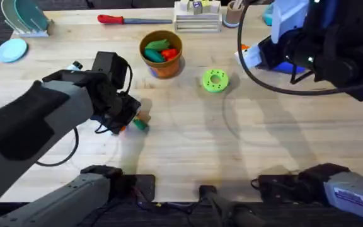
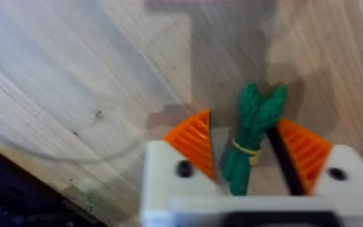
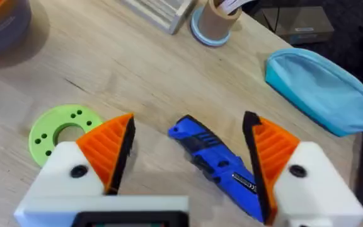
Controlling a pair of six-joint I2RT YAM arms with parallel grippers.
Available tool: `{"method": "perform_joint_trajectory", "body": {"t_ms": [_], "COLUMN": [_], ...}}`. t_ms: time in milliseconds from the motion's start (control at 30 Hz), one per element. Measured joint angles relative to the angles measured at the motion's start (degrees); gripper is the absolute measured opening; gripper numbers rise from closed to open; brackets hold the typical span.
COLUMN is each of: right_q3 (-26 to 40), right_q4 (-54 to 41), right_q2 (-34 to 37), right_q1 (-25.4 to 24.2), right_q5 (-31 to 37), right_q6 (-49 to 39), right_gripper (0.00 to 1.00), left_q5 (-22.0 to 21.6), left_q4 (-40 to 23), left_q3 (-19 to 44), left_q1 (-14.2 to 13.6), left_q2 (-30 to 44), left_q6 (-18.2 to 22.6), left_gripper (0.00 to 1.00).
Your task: Pick up the gripper from the table and insert it into the empty holder that is missing its gripper. Then pick up a screw, insert it into the mounting hole, and use the screwdriver to tighten it. Finally, clean up the table by picking up the vegetable and placing it into the bucket.
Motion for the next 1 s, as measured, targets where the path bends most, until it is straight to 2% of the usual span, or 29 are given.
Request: {"method": "perform_joint_trajectory", "body": {"t_ms": [167, 200, 333, 467, 567, 767, 867, 1000], "right_q3": [0.0, 0.0, 0.0, 0.0, 0.0, 0.0, 0.0, 0.0], "right_q4": [0.0, 0.0, 0.0, 0.0, 0.0, 0.0, 0.0, 0.0], "right_q2": [0.0, 0.0, 0.0, 0.0, 0.0, 0.0, 0.0, 0.0], "right_q1": [0.0, 0.0, 0.0, 0.0, 0.0, 0.0, 0.0, 0.0], "right_q5": [0.0, 0.0, 0.0, 0.0, 0.0, 0.0, 0.0, 0.0], "right_q6": [0.0, 0.0, 0.0, 0.0, 0.0, 0.0, 0.0, 0.0], "right_gripper": [0.992, 0.992, 0.993, 0.993, 0.992, 0.992, 0.992, 0.992], "left_q5": [0.6, 1.0, 1.6, 4.0, 4.8, 4.1, 2.9, 2.4], "left_q4": [1.2, 1.3, 1.2, -0.3, -0.5, 0.1, 4.4, 12.9], "left_q3": [0.4, 0.4, 0.5, 2.6, 7.0, 20.3, 24.8, 26.4], "left_q1": [0.1, 0.1, 0.2, 0.0, 0.0, 0.0, 0.0, -0.5], "left_q2": [-0.1, -0.1, 0.1, 1.5, 2.1, 2.1, 2.1, 2.2], "left_q6": [-0.3, -0.4, -0.4, 0.9, 2.7, 6.6, 8.4, 9.5], "left_gripper": [0.047, 0.023, 0.02, 0.019, 0.019, 0.018, 0.018, 0.017]}}
